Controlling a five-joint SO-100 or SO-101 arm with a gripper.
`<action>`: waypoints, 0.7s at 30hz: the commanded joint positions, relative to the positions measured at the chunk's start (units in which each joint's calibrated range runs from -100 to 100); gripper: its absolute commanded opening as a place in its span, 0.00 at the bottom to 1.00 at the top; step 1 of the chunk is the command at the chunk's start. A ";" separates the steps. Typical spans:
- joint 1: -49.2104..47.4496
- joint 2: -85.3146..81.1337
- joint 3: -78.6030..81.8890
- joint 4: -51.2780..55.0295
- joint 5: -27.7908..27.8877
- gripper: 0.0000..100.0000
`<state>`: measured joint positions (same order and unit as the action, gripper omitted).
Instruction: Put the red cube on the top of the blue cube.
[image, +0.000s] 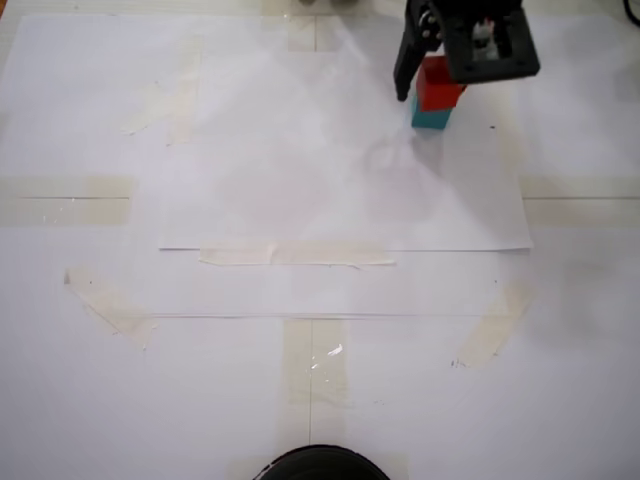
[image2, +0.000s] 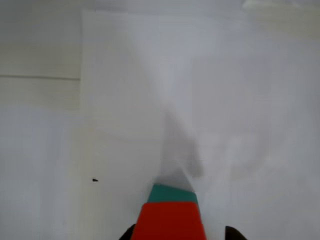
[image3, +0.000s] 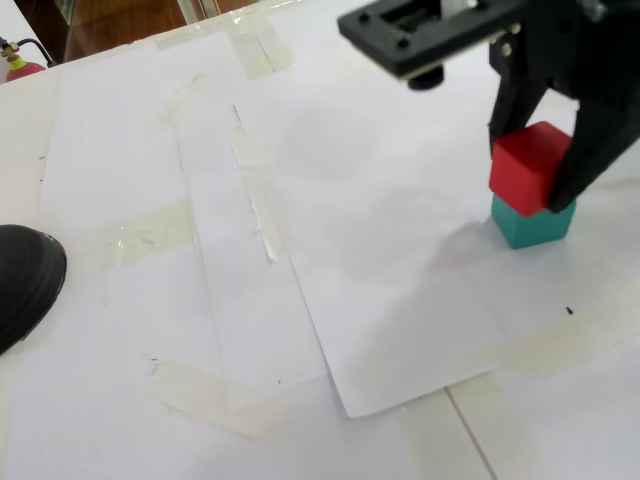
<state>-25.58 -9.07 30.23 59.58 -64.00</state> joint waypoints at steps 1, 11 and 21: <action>-1.52 -0.98 -0.95 -0.75 -0.83 0.29; -3.86 -2.01 -3.13 0.15 -2.88 0.35; -4.70 -3.55 -4.04 -0.34 -2.78 0.39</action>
<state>-29.82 -9.07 30.23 59.58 -66.69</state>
